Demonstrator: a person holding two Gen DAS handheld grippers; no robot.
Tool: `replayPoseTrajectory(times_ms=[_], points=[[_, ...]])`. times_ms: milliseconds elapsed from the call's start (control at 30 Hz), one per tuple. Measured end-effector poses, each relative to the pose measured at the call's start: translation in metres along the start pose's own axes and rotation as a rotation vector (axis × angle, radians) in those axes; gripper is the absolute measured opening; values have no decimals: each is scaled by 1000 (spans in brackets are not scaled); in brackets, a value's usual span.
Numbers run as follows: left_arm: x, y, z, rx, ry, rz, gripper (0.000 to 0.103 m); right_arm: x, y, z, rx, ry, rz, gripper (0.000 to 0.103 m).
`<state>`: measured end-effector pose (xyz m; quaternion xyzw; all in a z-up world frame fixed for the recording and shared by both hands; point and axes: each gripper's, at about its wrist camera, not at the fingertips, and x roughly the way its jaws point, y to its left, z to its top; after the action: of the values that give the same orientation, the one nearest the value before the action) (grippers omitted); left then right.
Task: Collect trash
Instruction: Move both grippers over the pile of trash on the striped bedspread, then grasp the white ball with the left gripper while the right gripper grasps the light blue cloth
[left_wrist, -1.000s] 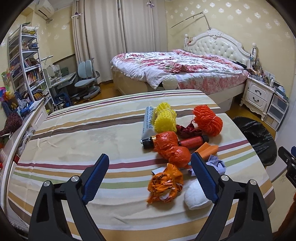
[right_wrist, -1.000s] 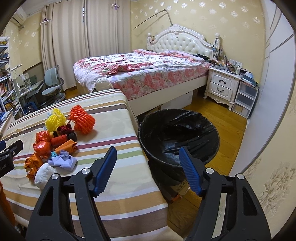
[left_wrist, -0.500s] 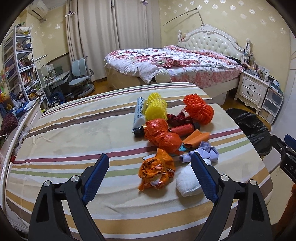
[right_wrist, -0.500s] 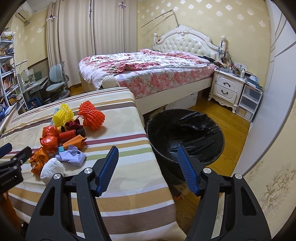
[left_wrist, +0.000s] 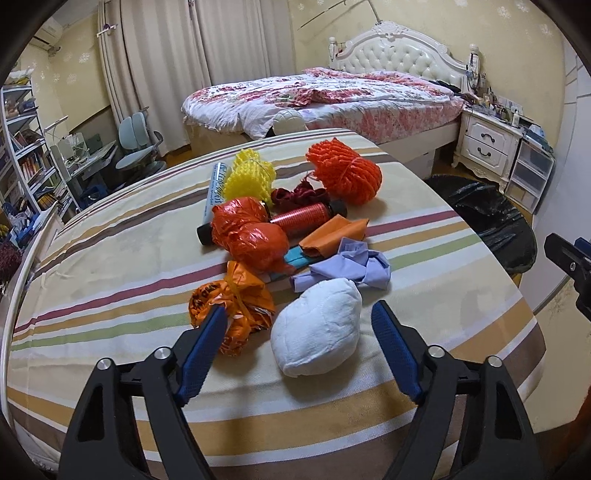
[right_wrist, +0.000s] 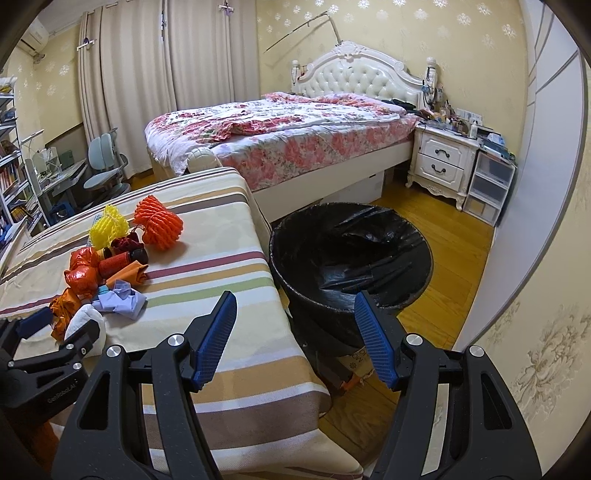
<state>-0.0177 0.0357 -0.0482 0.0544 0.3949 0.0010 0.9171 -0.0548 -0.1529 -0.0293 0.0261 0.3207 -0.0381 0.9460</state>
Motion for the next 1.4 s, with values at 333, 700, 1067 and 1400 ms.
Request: replayPoseTrajectory(times_ms=[333, 700, 1067, 1400], points=[[-6, 6, -3, -6, -23, -42, 39, 4, 4, -3, -8, 13, 10, 65], [-33, 39, 1, -51, -97, -40, 38, 9, 29, -3, -51, 29, 43, 65], [-30, 85, -8, -135, -93, 15, 38, 17, 71, -5, -116, 63, 116, 65], [-23, 129, -16, -193, -98, 88, 38, 26, 112, -6, -167, 99, 189, 74]])
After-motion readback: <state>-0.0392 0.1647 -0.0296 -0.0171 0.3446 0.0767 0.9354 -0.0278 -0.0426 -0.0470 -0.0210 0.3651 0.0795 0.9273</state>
